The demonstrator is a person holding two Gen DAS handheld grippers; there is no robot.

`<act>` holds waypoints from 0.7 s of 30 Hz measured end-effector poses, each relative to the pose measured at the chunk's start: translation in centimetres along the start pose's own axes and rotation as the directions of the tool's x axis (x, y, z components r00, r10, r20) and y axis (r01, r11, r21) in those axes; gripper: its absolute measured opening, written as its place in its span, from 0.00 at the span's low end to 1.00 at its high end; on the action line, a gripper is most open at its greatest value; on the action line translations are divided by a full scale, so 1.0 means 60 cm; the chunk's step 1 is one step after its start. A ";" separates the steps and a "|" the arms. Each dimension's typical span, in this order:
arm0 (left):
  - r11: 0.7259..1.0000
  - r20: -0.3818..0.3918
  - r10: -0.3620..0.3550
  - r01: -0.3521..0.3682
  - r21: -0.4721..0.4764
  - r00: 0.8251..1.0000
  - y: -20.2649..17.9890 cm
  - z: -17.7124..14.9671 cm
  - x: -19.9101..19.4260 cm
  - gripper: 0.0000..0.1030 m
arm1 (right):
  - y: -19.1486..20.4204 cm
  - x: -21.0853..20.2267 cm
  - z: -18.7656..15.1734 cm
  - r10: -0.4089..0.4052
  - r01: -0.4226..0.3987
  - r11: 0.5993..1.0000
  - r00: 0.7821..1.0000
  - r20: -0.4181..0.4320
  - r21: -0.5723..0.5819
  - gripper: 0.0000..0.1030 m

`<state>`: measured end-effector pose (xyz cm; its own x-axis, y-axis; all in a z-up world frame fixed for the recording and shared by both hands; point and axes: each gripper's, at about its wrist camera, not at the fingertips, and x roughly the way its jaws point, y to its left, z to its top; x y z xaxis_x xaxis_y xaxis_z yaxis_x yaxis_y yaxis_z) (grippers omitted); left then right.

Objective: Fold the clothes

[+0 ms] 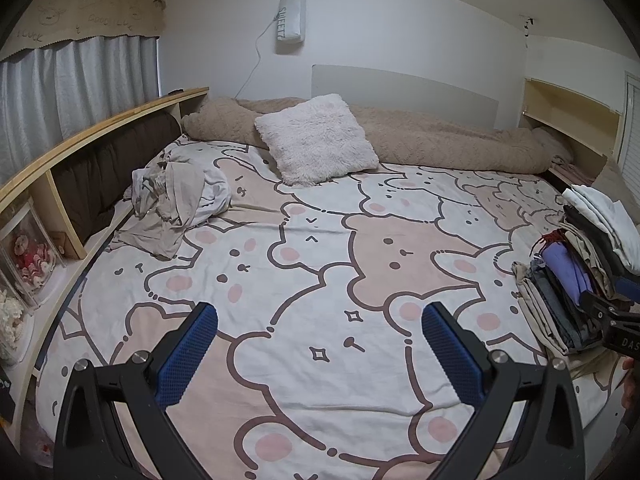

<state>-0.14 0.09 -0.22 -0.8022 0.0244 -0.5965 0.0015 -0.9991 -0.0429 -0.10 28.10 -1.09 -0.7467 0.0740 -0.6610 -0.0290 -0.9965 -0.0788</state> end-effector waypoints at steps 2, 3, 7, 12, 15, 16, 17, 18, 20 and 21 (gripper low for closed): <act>1.000 0.001 -0.001 0.001 0.001 1.000 0.000 -0.001 0.000 1.00 | 0.000 0.000 -0.001 -0.001 0.001 1.000 1.000 0.000 -0.002 1.00; 1.000 0.002 -0.002 0.002 0.002 1.000 0.000 -0.002 -0.001 1.00 | 0.000 0.001 0.000 -0.001 0.001 1.000 1.000 -0.002 -0.002 1.00; 1.000 0.001 0.000 0.000 0.002 1.000 0.001 -0.003 0.000 1.00 | 0.001 0.002 0.000 -0.003 0.003 1.000 1.000 -0.003 -0.007 1.00; 1.000 0.000 0.003 -0.003 0.004 1.000 -0.001 -0.002 -0.001 1.00 | 0.002 0.002 0.000 -0.004 0.004 1.000 1.000 -0.003 -0.011 1.00; 1.000 0.000 0.009 -0.009 0.003 1.000 -0.003 -0.003 -0.001 1.00 | 0.003 0.002 -0.001 -0.004 0.004 1.000 1.000 -0.005 -0.014 1.00; 1.000 0.001 0.009 -0.009 0.003 1.000 -0.003 -0.003 -0.001 1.00 | 0.003 0.003 -0.001 -0.004 0.004 1.000 1.000 -0.005 -0.015 1.00; 1.000 0.001 0.009 -0.009 0.002 1.000 -0.003 -0.004 -0.002 1.00 | 0.002 0.003 -0.001 -0.003 0.003 1.000 1.000 -0.005 -0.016 1.00; 1.000 0.002 0.008 -0.008 0.002 1.000 -0.003 -0.004 -0.003 1.00 | 0.002 0.003 -0.001 -0.003 0.003 1.000 1.000 -0.006 -0.017 1.00; 1.000 0.005 0.004 -0.004 0.000 1.000 -0.002 -0.005 -0.004 1.00 | 0.002 0.004 -0.001 -0.003 0.003 1.000 1.000 -0.007 -0.018 1.00; 1.000 0.006 0.001 -0.001 -0.002 1.000 -0.002 -0.005 -0.004 1.00 | 0.002 0.004 -0.002 -0.002 0.002 1.000 1.000 -0.008 -0.017 1.00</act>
<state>0.21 0.20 -0.30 -0.8059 0.0228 -0.5916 0.0036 -0.9990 -0.0435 -0.22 27.97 -1.33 -0.7415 0.0764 -0.6666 -0.0189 -0.9955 -0.0931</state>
